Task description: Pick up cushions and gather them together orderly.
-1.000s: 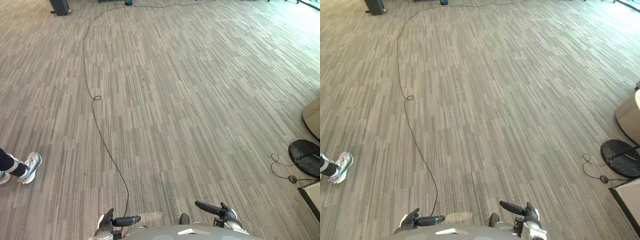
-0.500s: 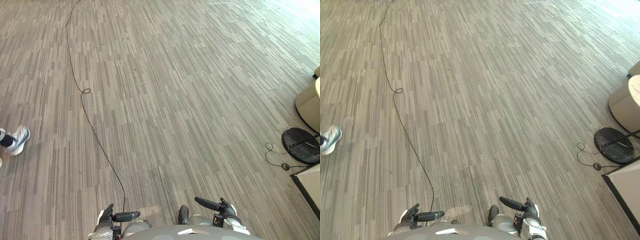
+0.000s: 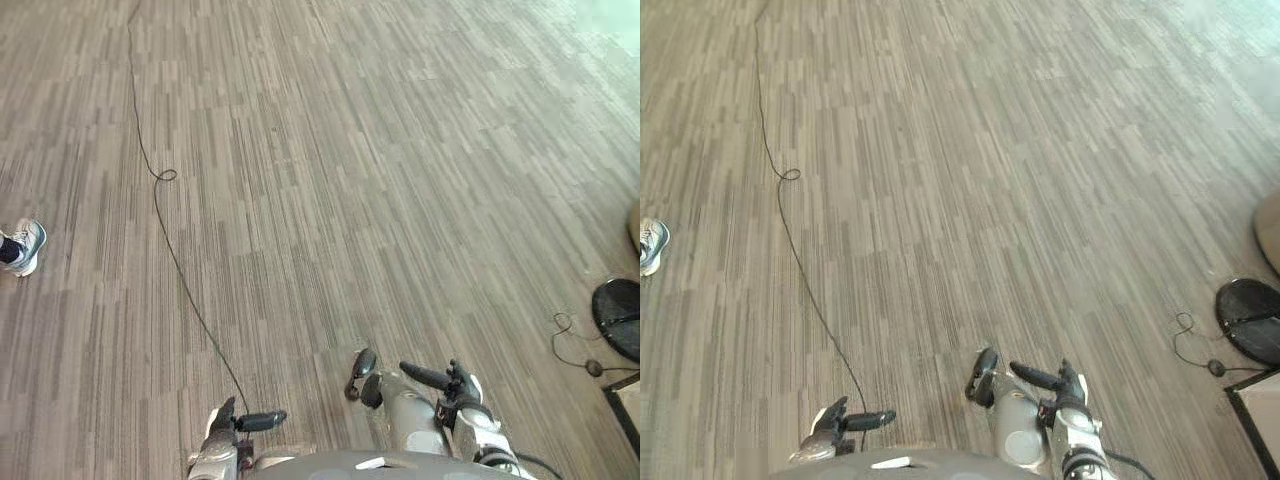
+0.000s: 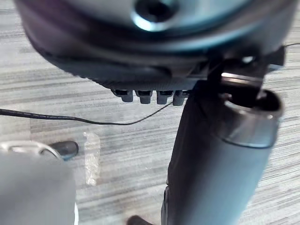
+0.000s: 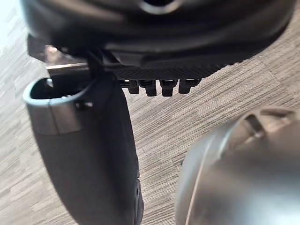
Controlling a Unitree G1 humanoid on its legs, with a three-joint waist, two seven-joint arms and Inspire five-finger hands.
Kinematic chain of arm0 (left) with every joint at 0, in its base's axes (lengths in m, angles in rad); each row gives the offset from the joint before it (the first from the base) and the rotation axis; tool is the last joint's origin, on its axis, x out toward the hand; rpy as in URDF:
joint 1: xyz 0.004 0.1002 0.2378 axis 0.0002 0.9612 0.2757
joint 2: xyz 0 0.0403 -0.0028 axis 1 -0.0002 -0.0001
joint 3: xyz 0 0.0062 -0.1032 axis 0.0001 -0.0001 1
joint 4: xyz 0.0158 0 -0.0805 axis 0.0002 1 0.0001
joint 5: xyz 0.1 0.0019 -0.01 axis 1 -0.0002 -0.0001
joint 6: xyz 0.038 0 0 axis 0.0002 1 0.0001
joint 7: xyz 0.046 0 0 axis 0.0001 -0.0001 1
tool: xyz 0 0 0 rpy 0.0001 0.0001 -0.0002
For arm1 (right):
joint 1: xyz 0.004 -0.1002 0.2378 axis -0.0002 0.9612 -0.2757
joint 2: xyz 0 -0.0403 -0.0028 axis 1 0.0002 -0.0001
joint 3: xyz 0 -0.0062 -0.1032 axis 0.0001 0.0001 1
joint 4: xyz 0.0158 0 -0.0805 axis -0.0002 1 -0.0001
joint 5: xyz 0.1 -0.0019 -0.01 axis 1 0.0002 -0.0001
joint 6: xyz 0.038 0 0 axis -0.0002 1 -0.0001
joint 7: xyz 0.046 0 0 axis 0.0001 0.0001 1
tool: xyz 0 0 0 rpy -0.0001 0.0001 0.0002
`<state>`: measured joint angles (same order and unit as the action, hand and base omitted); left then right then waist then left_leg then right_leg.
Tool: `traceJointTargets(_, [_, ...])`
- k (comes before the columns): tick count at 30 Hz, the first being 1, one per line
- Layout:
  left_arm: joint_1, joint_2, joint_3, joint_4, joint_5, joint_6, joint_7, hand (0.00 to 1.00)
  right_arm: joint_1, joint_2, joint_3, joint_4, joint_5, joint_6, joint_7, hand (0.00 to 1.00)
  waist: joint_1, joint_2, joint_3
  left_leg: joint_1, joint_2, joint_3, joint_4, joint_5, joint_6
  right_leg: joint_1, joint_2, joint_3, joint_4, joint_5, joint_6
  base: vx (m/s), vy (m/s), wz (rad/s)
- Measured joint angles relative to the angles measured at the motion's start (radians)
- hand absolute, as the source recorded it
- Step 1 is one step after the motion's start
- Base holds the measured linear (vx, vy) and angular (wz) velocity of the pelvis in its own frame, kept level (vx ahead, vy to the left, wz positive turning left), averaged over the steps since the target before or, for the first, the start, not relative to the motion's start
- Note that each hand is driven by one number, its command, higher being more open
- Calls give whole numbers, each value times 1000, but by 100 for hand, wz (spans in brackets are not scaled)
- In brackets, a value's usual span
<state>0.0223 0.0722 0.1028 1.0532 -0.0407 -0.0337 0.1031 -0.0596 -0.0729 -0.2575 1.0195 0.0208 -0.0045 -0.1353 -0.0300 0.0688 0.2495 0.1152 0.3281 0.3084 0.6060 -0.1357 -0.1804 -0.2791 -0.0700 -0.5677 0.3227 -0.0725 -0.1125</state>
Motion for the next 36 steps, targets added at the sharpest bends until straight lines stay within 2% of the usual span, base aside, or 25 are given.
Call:
traceJointTargets(1, [0,-4,4,-5,-6,0,0,100,0,1,10,6,0,4,-1,100,1,5,3,-36,29,-5,103,7,12,33,18,1,-27,-1,1,669,-362,-18])
traceJointTargets(2, [0,-7,6,-31,-10,-5,2,100,8,8,37,17,0,8,-3,100,5,7,18,-144,105,12,404,-22,38,176,69,19,-123,-10,4,535,-275,-27])
traceJointTargets(5, [-1,-7,30,-71,-13,-12,11,100,15,22,43,13,0,11,-10,100,14,-12,26,-248,107,48,448,-58,65,278,87,48,-194,-24,22,327,-137,-24])
traceJointTargets(7, [-1,-4,38,-94,-29,-23,13,100,14,24,43,15,1,17,-18,100,25,-15,27,-344,88,71,356,-91,84,332,95,65,-239,-33,39,303,-66,-27])
traceJointTargets(8, [-1,-3,43,-102,-30,-24,14,100,14,27,40,16,1,23,-23,100,36,-20,30,-396,63,91,211,-96,87,368,93,79,-262,-36,54,414,-19,-28])
traceJointTargets(11, [-11,-16,84,-126,-51,-23,11,100,14,42,37,14,1,24,-30,100,53,-44,44,-449,-27,88,-136,-52,77,438,67,102,-299,-53,92,441,84,-23])
traceJointTargets(12, [-11,-18,85,-131,-57,-25,12,100,23,50,34,13,1,22,-36,100,61,-54,44,-449,-69,84,-304,11,72,469,52,107,-309,-70,123,415,190,-30])
traceJointTargets(13, [-13,-21,84,-128,-69,-24,12,100,35,44,34,15,1,22,-40,100,77,-60,38,-443,-97,56,-360,120,97,500,39,124,-312,-95,160,439,206,-30])
traceJointTargets(14, [-13,-19,83,-126,-69,-24,12,100,38,46,34,17,1,22,-42,100,80,-64,31,-438,-104,50,-362,153,108,508,32,131,-313,-102,171,498,212,-23])
traceJointTargets(15, [-11,-10,83,-125,-69,-24,11,100,43,63,34,19,1,23,-44,100,81,-89,11,-440,-134,36,-342,199,173,524,2,137,-312,-121,199,617,204,-3])
traceJointTargets(16, [-21,17,80,-125,-68,-22,9,100,43,84,45,21,0,22,-41,100,74,-133,2,-471,-149,39,-244,128,206,526,-34,144,-298,-124,207,618,195,4])
traceJointTargets(18, [-37,32,84,-103,-68,-18,8,100,42,89,45,38,-1,20,-38,100,76,-143,-7,-481,-142,37,-120,30,231,522,-67,176,-196,-126,212,461,175,4])
traceJointTargets(20, [-38,31,77,-85,-67,-18,9,100,44,86,44,53,-2,20,-38,100,75,-141,-14,-444,-146,38,-88,-38,227,479,-106,204,-7,-138,232,467,241,-1])
traceJointTargets(21, [-38,33,66,-64,-66,-11,8,100,44,79,46,56,-6,20,-37,100,64,-151,-16,-375,-167,46,-94,-98,221,363,-194,238,332,-96,243,494,241,3])
traceJointTargets(23, [-31,50,48,-41,-67,3,9,100,37,74,68,57,-20,22,-32,100,53,-159,-18,-287,-191,47,-118,-144,220,240,-268,242,636,-94,218,522,176,3])
traceJointTargets(24, [-17,56,39,-41,-67,4,15,100,30,67,93,53,-24,20,-27,100,49,-156,-15,-213,-193,52,-157,-160,213,190,-268,236,700,-116,185,373,65,-4])
traceJointTargets(25, [-6,59,35,-42,-67,4,19,100,30,65,103,50,-25,15,-26,100,48,-154,-15,-176,-193,54,-182,-162,208,168,-261,229,706,-126,178,548,48,-8])
traceJointTargets(27, [10,61,29,-45,-67,3,20,100,21,56,124,35,-29,-1,-21,100,43,-143,-9,-34,-186,71,-291,-153,186,58,-211,172,588,-186,119,490,-14,-4])
traceJointTargets(29, [17,55,25,-44,-67,3,19,100,-2,51,125,33,-29,-4,-19,100,27,-136,-5,35,-176,80,-358,-147,174,-27,-162,137,364,-174,120,524,-117,10])
traceJointTargets(30, [21,49,21,-42,-68,3,18,100,-7,50,124,32,-28,-4,-18,100,21,-135,-4,83,-177,92,-402,-149,152,-56,-126,138,148,-103,137,506,-139,19])
traceJointTargets(31, [23,49,21,-39,-68,4,18,100,-4,49,122,31,-26,-4,-17,100,19,-140,-5,107,-183,91,-424,-153,117,-53,-108,150,43,-5,135,536,-162,27])
traceJointTargets(32, [22,47,20,-24,-66,4,19,100,-5,44,119,35,-27,-1,-17,100,14,-137,-4,145,-184,76,-447,-156,89,-33,-85,173,25,108,44,561,-168,6])
traceJointTargets(33, [6,22,15,-3,-64,4,18,100,-14,21,121,36,-41,0,-16,100,26,-87,-10,161,-147,62,-459,-148,77,-36,-51,172,66,68,53,674,-206,3])
traceJointTargets(34, [4,9,-2,-1,-55,3,16,100,-15,13,107,31,-53,-2,-14,100,21,-69,-15,161,-128,43,-435,-136,58,-53,-50,168,134,-6,41,682,-230,-7])
traceJointTargets(36, [-1,-7,-3,6,-44,4,17,100,-10,23,53,28,-59,1,-11,100,12,-52,-21,145,-86,19,-353,-126,44,-33,-40,145,174,-74,32,491,-206,22])
